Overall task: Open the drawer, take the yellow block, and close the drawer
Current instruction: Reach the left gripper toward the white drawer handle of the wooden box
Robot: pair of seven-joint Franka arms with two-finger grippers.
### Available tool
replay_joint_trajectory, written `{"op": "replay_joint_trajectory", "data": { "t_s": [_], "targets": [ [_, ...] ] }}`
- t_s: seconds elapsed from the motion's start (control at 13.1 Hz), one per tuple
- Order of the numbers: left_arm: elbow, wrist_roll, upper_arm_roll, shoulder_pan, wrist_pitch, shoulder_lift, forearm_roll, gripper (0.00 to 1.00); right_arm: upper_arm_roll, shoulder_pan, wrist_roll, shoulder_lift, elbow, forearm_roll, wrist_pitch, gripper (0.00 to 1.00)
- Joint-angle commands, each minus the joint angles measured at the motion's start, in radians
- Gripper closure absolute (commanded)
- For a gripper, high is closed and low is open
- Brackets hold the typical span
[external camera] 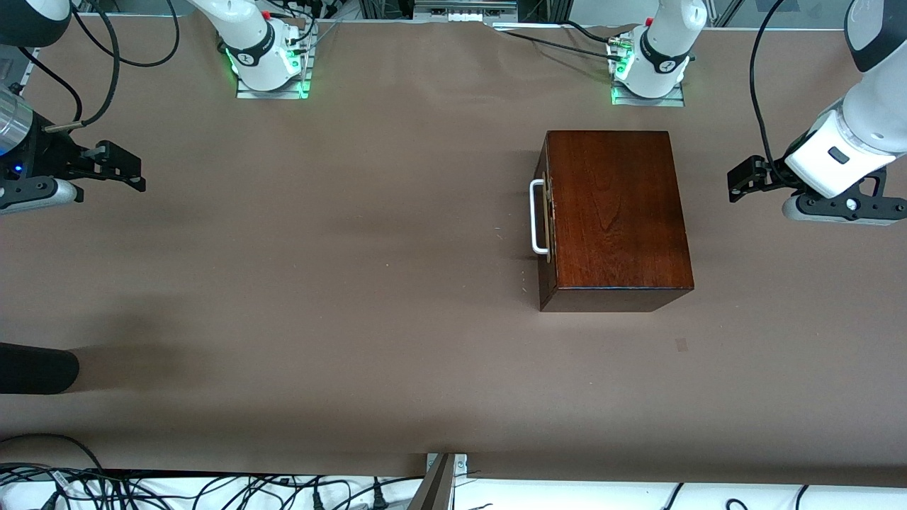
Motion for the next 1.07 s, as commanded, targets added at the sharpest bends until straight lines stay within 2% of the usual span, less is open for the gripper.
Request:
{"op": "replay_joint_trajectory", "data": {
  "t_s": [0.0,0.68,0.91,0.99],
  "targets": [
    [0.035,0.023,0.000,0.004,-0.023,0.015,-0.009,0.00,0.001,-0.005,-0.001,0.000,0.014,0.008,-0.017,0.00],
    [0.035,0.002,-0.006,-0.019,-0.043,0.015,-0.010,0.00,0.001,-0.005,-0.001,0.000,0.014,0.008,-0.017,0.00],
    [0.038,-0.014,-0.051,-0.045,-0.082,0.015,-0.018,0.00,0.001,-0.005,-0.001,0.000,0.014,0.008,-0.017,0.00],
    [0.038,-0.041,-0.093,-0.056,-0.080,0.015,-0.032,0.00,0.001,-0.005,-0.001,0.000,0.014,0.008,-0.017,0.00]
  ]
}}
